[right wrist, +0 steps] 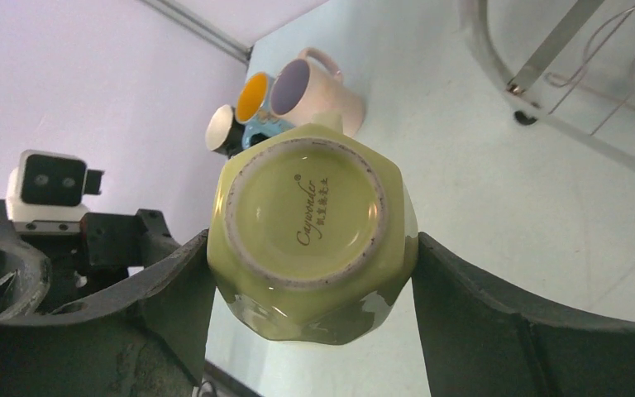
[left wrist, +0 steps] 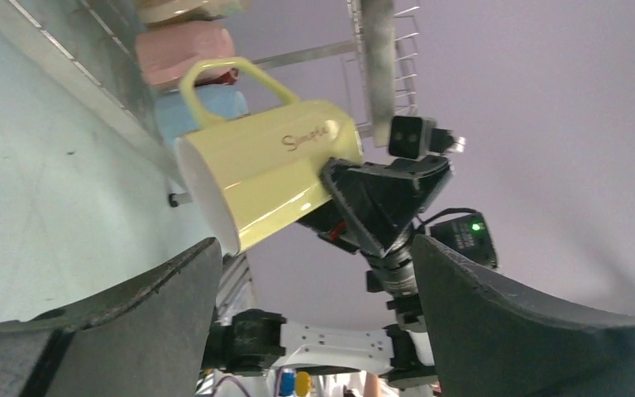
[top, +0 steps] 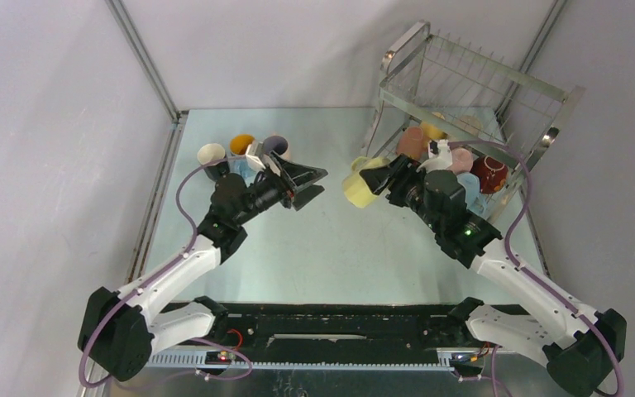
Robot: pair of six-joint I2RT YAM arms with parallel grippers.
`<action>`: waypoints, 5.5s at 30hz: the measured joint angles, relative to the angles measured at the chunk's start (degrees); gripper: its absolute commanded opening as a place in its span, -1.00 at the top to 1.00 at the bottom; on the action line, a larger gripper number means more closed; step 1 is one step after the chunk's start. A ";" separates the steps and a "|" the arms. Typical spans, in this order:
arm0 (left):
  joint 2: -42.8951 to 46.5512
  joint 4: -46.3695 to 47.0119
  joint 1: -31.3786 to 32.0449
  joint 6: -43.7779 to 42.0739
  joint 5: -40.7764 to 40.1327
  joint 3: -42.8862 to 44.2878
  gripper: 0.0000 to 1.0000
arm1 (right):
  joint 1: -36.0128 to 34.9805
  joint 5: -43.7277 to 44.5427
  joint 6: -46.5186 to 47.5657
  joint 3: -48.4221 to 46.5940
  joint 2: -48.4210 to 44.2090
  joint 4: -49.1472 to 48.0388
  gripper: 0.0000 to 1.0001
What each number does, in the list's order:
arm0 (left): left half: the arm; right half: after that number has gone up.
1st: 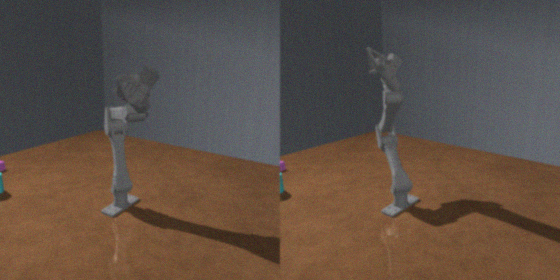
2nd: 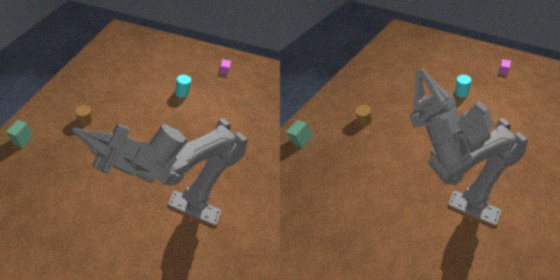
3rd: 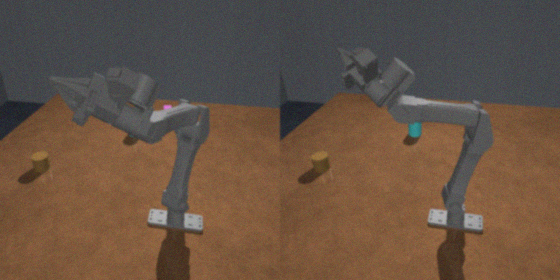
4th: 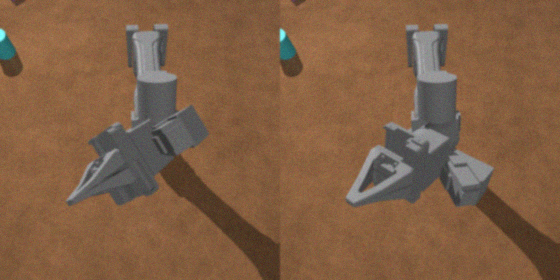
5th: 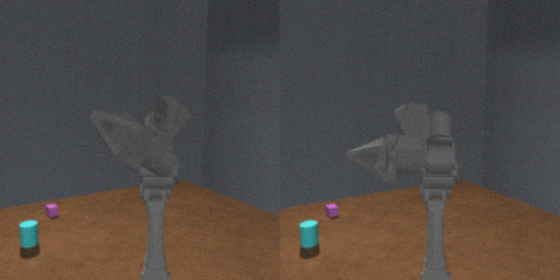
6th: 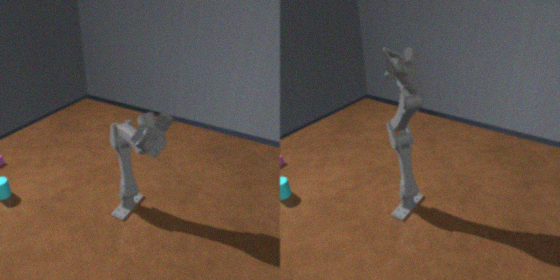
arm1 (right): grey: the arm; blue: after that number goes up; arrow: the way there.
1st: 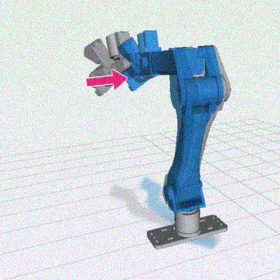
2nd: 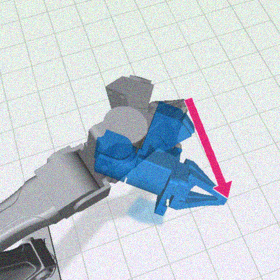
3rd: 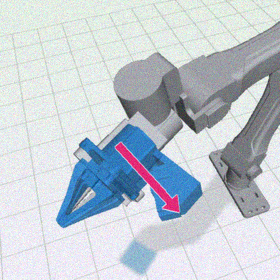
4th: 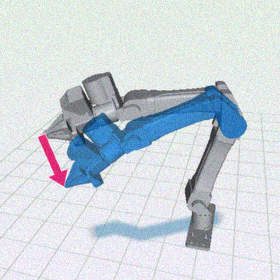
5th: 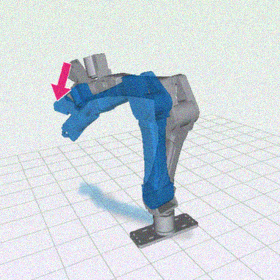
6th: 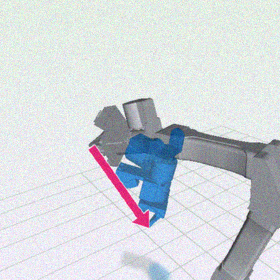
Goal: Unload the cups from the dish rack
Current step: Place the cup at the center of the board.
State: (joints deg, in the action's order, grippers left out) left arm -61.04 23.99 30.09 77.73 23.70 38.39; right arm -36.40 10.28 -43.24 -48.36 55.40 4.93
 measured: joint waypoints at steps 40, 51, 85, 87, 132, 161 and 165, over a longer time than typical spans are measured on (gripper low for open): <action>-1.29 21.38 -0.09 22.56 3.52 -2.08 -0.11 | -0.96 -14.47 -16.13 -1.01 4.68 -17.29 1.00; -1.86 25.81 0.04 25.09 3.61 -2.08 0.21 | -3.41 -14.73 -18.21 -1.51 5.49 -20.44 1.00; -3.04 24.22 -0.57 21.97 3.89 -0.66 1.00 | -6.16 -10.82 -13.99 -1.86 -0.24 -13.14 -0.99; -3.04 22.71 -1.42 21.14 3.87 0.35 1.00 | -6.16 -10.80 -13.53 -1.97 -1.16 -12.83 -0.99; -60.30 -78.68 1.11 -58.97 -30.36 86.93 1.00 | -7.04 -1.31 0.92 -6.95 -23.52 27.52 -0.99; -75.23 -82.03 0.85 -65.29 -33.97 92.32 0.71 | -9.46 -0.07 -0.17 -7.67 -23.93 33.07 -0.99; -75.34 -81.66 0.66 -65.85 -34.03 92.32 0.51 | -9.70 0.04 -0.17 -7.67 -23.87 33.14 -0.99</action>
State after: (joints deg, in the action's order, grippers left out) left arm -136.38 -57.67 30.74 11.88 -10.33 130.72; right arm -46.11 10.33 -43.42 -56.03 31.53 38.06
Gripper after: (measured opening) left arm 0.096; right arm 0.995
